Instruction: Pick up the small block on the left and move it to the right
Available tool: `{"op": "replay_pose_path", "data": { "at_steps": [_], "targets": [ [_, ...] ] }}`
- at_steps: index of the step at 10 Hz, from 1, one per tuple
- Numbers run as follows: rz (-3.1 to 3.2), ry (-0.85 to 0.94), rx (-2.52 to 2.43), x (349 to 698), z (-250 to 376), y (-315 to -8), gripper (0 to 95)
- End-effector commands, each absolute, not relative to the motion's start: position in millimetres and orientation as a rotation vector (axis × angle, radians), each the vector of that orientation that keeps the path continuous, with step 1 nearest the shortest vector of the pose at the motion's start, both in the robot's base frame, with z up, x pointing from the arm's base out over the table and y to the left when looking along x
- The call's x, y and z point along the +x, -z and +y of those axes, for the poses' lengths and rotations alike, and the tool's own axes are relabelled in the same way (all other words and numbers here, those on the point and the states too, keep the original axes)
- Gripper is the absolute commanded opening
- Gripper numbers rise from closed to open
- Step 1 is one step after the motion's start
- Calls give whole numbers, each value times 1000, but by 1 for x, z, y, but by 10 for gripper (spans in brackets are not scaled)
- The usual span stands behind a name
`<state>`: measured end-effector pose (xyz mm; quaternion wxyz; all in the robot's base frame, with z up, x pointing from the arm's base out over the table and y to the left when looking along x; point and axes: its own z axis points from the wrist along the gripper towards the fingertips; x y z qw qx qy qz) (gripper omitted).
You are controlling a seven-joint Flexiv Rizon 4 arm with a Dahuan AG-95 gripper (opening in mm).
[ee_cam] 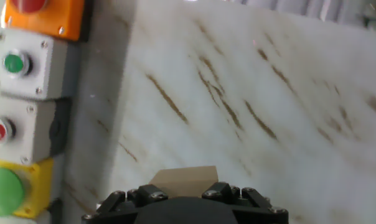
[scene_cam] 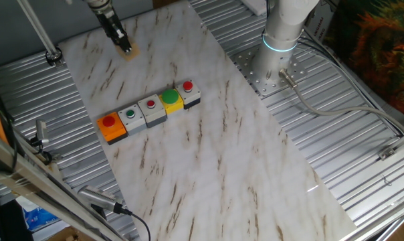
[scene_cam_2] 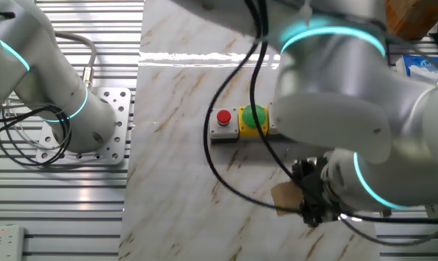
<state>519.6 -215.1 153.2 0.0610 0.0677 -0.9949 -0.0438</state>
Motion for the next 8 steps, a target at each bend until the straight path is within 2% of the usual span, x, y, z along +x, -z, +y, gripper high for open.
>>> {"op": "replay_pose_path", "data": {
  "at_steps": [1,5,8],
  "targets": [
    [-3019,125,84,516,-183,-161,190],
    [-3033,126,-44,501,-105,-168,190],
    [-3042,126,-106,503,-69,-169,190]
  ]
}}
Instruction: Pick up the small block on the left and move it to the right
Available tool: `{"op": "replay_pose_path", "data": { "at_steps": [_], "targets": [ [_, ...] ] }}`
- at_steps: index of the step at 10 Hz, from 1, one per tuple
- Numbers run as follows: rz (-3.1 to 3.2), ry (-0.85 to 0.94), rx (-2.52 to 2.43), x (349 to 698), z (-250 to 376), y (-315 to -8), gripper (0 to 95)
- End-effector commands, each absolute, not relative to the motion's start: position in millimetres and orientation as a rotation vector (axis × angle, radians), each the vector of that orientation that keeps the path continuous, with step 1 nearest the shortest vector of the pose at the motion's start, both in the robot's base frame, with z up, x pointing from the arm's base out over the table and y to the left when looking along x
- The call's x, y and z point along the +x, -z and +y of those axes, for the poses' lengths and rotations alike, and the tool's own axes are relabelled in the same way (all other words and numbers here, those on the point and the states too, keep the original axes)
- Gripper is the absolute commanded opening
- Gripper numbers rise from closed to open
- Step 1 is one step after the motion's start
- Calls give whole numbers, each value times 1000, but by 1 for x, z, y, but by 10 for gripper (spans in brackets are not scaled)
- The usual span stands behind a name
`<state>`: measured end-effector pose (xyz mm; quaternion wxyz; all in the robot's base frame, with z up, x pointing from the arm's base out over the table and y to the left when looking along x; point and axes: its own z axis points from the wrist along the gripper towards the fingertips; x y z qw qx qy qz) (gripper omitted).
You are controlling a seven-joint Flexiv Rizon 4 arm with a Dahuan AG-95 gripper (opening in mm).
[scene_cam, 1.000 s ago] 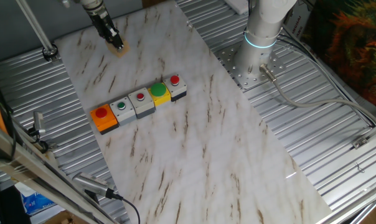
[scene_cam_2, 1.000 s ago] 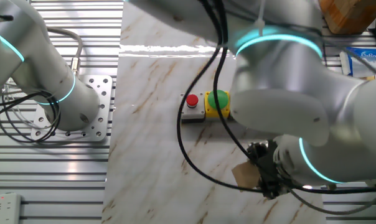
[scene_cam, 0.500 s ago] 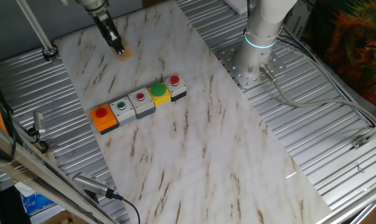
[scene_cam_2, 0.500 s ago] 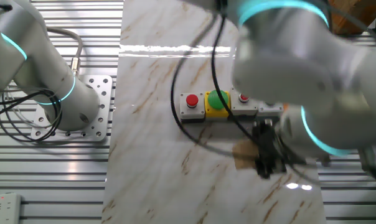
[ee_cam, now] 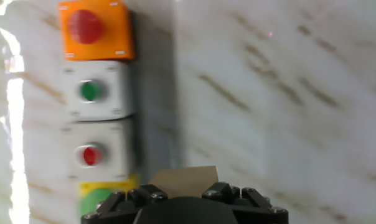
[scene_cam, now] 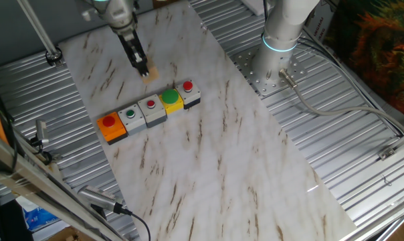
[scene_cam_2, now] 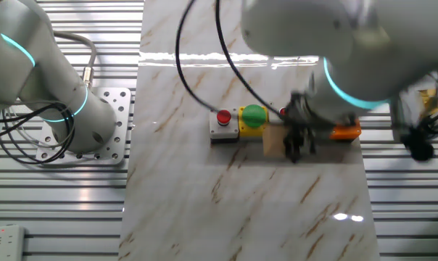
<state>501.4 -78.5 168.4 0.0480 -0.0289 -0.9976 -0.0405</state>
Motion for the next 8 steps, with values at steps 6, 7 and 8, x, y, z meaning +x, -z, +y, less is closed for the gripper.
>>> {"op": "replay_pose_path", "data": {
  "at_steps": [6,7,8],
  "targets": [
    [-3058,128,-197,512,28,-190,190],
    [-3060,127,-204,516,37,-196,190],
    [-3059,120,-210,520,46,-202,190]
  ]
}}
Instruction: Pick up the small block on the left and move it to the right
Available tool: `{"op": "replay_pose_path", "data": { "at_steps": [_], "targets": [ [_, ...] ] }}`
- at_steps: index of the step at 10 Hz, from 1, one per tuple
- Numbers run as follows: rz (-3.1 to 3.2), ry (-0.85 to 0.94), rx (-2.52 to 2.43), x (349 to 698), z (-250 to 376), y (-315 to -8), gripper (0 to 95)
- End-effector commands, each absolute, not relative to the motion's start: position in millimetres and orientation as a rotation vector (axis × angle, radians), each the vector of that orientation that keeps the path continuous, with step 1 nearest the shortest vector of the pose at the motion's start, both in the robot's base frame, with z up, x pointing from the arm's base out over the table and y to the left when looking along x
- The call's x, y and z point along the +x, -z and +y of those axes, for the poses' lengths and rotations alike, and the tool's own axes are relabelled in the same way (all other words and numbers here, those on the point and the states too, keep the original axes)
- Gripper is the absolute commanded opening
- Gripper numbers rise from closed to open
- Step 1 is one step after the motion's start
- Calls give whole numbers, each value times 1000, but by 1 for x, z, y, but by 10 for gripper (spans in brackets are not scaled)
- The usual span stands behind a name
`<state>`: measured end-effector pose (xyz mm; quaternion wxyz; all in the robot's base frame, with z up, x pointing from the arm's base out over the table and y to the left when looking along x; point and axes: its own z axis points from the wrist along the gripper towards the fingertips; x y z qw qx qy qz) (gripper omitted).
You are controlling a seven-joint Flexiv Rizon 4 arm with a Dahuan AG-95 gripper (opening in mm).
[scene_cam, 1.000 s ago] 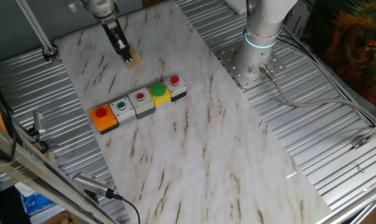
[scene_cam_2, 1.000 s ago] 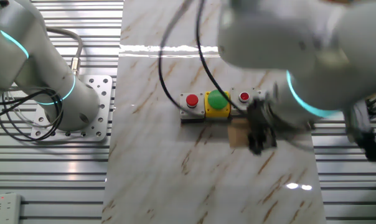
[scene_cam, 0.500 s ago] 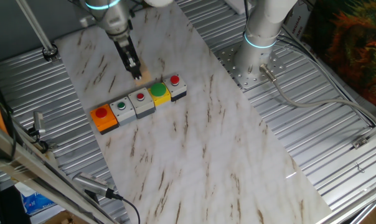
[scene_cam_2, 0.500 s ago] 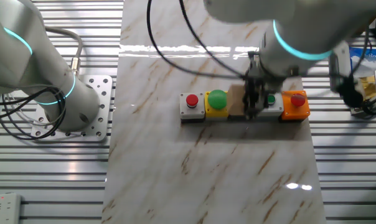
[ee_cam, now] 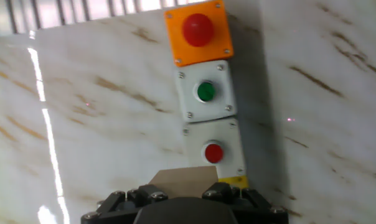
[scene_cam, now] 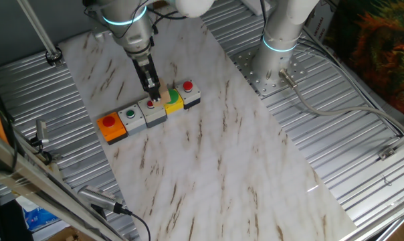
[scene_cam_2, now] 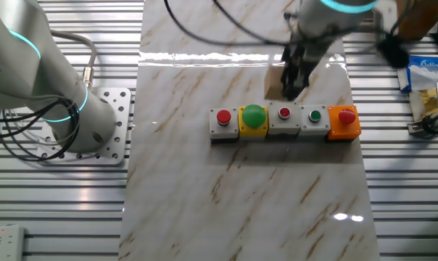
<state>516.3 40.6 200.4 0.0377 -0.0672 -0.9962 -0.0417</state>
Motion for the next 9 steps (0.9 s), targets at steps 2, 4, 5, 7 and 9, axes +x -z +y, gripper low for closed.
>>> {"op": "replay_pose_path", "data": {
  "at_steps": [2,4,5,7,9],
  "targets": [
    [-3066,122,-218,525,55,-206,190],
    [-3068,124,-216,526,54,-200,190],
    [-3074,114,-216,527,54,-198,190],
    [-3081,110,-234,527,54,-197,190],
    [-3086,100,-239,527,53,-196,190]
  ]
}}
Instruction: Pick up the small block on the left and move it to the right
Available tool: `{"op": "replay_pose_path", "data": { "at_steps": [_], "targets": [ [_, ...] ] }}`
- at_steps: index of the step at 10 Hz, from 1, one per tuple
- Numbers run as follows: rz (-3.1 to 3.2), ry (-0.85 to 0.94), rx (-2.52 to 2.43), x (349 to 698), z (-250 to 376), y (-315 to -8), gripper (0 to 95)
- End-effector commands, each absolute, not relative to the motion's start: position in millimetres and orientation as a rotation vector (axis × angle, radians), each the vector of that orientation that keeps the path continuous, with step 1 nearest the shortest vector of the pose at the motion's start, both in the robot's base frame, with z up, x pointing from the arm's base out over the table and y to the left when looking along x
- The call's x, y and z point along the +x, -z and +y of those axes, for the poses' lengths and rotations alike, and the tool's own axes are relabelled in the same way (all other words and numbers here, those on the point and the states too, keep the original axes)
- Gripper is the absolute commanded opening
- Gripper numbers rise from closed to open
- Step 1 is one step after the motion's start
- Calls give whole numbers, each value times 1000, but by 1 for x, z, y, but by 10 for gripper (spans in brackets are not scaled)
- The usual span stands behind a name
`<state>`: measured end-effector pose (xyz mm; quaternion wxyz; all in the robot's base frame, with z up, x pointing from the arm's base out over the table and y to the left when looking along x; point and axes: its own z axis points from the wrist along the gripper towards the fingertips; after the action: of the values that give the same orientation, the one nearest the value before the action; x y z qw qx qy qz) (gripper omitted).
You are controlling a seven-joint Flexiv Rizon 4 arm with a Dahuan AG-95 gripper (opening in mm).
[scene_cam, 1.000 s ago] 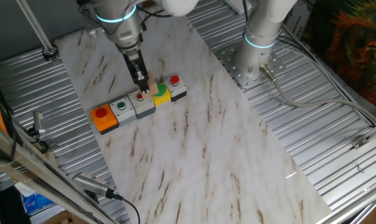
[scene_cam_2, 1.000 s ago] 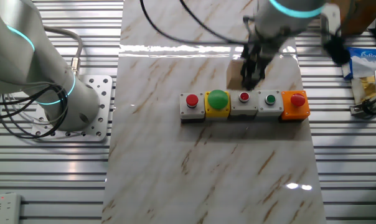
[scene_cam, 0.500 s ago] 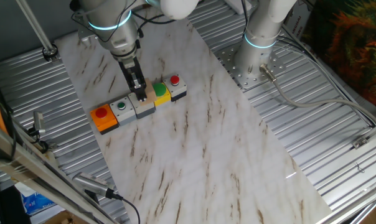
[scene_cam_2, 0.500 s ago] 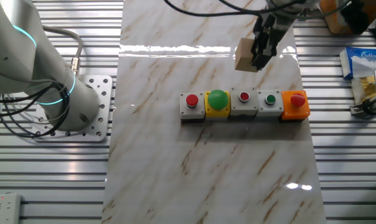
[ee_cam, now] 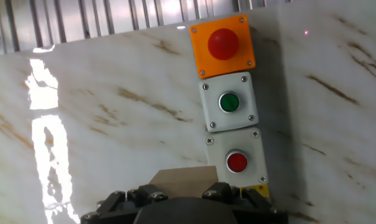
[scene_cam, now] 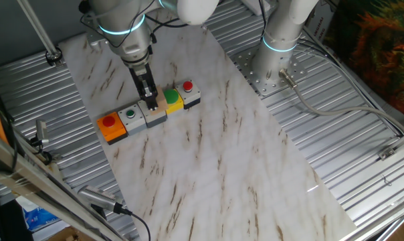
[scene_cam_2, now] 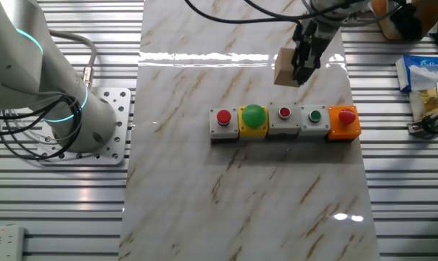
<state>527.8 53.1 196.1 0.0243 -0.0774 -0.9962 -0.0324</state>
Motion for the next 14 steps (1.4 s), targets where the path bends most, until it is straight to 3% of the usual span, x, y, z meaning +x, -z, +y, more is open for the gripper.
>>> {"op": "replay_pose_path", "data": {
  "at_steps": [1,8,14],
  "targets": [
    [-3092,94,-226,527,53,-196,190],
    [-3102,90,189,527,53,-196,190],
    [-3116,84,138,528,74,-191,190]
  ]
}}
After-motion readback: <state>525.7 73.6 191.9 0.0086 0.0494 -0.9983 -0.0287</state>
